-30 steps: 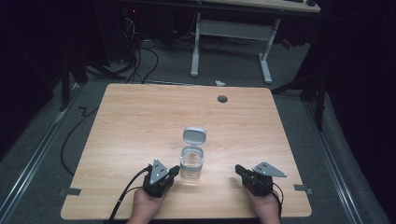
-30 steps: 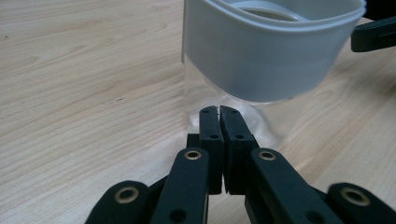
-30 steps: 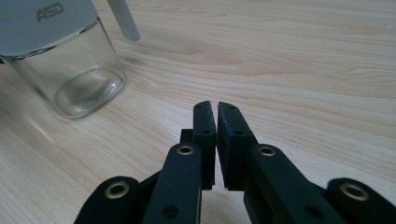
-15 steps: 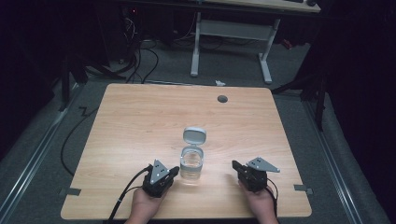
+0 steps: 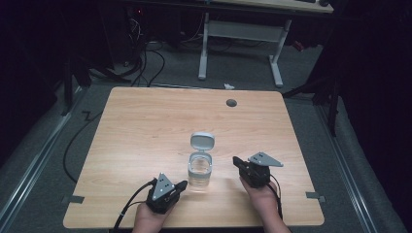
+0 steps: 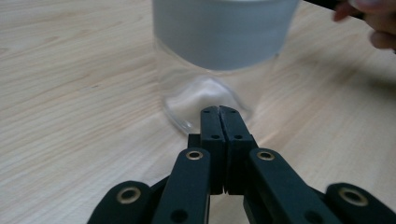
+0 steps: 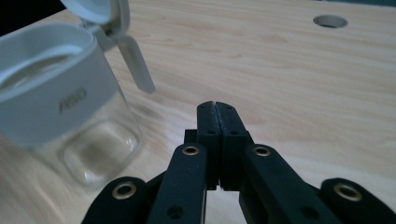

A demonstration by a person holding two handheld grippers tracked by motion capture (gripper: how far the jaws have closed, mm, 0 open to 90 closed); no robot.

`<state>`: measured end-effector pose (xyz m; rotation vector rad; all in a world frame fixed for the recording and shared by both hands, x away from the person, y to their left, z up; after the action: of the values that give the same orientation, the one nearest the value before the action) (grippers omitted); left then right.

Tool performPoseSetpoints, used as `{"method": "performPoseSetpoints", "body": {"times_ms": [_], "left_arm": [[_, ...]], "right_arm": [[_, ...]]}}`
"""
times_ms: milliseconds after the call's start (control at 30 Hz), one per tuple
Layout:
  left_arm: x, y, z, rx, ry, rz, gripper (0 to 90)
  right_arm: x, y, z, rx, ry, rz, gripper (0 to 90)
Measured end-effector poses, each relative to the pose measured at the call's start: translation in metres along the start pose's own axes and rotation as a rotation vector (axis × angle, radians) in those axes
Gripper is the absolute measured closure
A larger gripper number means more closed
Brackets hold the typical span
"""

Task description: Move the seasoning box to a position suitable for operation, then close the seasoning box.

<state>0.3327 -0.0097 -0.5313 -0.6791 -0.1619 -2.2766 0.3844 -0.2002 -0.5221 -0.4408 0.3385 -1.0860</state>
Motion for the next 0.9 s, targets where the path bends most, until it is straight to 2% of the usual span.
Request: {"method": "performPoseSetpoints", "body": {"times_ms": [67,167,300,400,467,500,633,833,900], "left_arm": [[0.003,0.000,-0.002,-0.006,0.000,-0.010,89.7],[0.016,0.002,-0.011,-0.028,0.017,-0.042,89.8],[0.024,0.008,-0.015,-0.038,0.017,-0.057,89.7],[0.024,0.010,-0.015,-0.037,0.019,-0.057,89.7],[0.023,0.013,-0.014,-0.035,0.005,-0.056,89.7],[0.023,0.017,-0.013,-0.019,-0.013,-0.064,89.7],[0.019,0.019,-0.015,-0.041,-0.006,-0.059,90.0],[0.022,0.023,-0.016,-0.039,0.011,-0.067,90.0],[0.022,0.025,-0.015,-0.038,0.005,-0.065,90.0]], "right_arm": [[-0.003,0.006,0.008,0.003,0.000,0.000,89.2],[-0.005,0.016,0.019,0.003,0.004,0.007,89.1],[-0.004,0.025,0.034,0.005,-0.008,0.010,89.1],[-0.004,0.028,0.041,0.015,-0.002,0.013,89.1],[-0.004,0.031,0.047,0.023,-0.005,0.018,89.1],[-0.005,0.033,0.053,0.035,-0.006,0.017,89.2],[-0.012,0.037,0.064,0.049,-0.016,0.031,89.1],[-0.021,0.040,0.082,0.074,-0.043,0.048,89.1],[-0.025,0.040,0.087,0.087,-0.048,0.057,89.1]]}}
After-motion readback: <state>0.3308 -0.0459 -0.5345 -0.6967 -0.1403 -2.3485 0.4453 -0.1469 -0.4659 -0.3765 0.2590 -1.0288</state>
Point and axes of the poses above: each handheld gripper's, and its own axes: y roughly forward along the jaws, z roughly out of its top, x roughly to its right, the point moved 7 cm from there along y, roughly forward along the jaws, and after that the axes turned 3 degrees about -z, right-handed, at the moved point
